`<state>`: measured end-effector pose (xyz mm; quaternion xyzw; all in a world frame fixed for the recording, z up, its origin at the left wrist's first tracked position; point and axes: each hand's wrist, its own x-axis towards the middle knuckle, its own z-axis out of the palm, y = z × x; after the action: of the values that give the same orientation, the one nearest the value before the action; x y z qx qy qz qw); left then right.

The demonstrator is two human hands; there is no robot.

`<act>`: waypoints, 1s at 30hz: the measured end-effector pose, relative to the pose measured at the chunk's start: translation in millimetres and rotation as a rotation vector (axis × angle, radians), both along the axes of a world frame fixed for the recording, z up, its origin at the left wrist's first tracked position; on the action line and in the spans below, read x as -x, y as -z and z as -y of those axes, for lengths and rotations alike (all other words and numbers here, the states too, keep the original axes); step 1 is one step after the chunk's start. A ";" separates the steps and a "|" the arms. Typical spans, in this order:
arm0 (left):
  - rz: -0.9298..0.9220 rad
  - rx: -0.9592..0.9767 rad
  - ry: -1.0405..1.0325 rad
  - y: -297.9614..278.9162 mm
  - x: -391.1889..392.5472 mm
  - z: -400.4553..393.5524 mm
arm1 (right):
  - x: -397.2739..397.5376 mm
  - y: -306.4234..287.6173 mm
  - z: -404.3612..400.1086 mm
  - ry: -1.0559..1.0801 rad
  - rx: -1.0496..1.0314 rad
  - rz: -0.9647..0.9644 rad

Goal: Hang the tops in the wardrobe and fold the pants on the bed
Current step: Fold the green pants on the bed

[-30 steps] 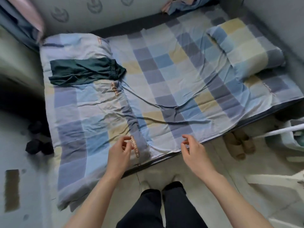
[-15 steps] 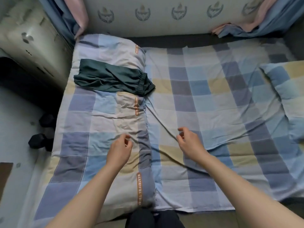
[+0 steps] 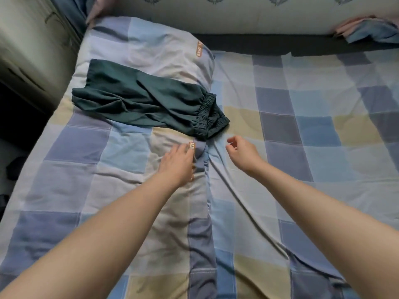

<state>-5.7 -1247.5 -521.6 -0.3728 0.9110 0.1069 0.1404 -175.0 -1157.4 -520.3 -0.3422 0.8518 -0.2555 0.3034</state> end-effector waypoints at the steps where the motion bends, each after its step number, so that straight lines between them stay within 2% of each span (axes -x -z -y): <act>1: 0.017 0.015 0.011 10.4 13.5 10.2 | 4.2 10.4 12.6 0.005 0.001 0.013; 5: -0.009 -0.010 -0.022 53.2 61.3 43.9 | 17.4 59.1 51.4 0.079 0.082 0.195; 7: -0.011 0.036 0.006 70.3 75.9 55.3 | 23.8 76.2 64.5 0.112 0.109 0.269; 14: 0.032 0.089 0.055 114.3 88.5 75.0 | 36.7 116.4 93.6 0.104 0.119 0.435; 20: -0.215 0.114 -0.116 108.8 88.1 81.9 | 38.7 128.6 105.6 0.025 0.076 0.495; 21: -0.251 0.101 -0.143 108.6 84.3 80.8 | 36.3 131.8 106.5 0.048 0.100 0.534; 24: -0.456 0.013 -0.294 106.6 68.1 72.0 | 29.6 133.7 111.7 0.299 0.197 0.754; 25: -0.526 -0.021 -0.358 105.3 63.0 69.9 | 29.0 131.9 113.4 0.361 0.217 0.768; 27: -0.586 -0.024 -0.376 100.9 51.4 63.9 | 28.3 127.0 113.7 0.402 0.237 0.699; 28: -0.574 -0.009 -0.319 98.3 44.3 58.9 | 27.7 121.8 111.8 0.370 0.230 0.595; 30: -0.538 0.018 -0.165 94.9 28.4 45.2 | 24.6 109.5 106.8 0.203 0.140 0.212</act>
<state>-34.0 -1292.7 -616.5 -0.4050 0.8831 0.2050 -0.1192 -199.6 -1264.2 -629.8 -0.2458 0.8254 -0.3780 0.3397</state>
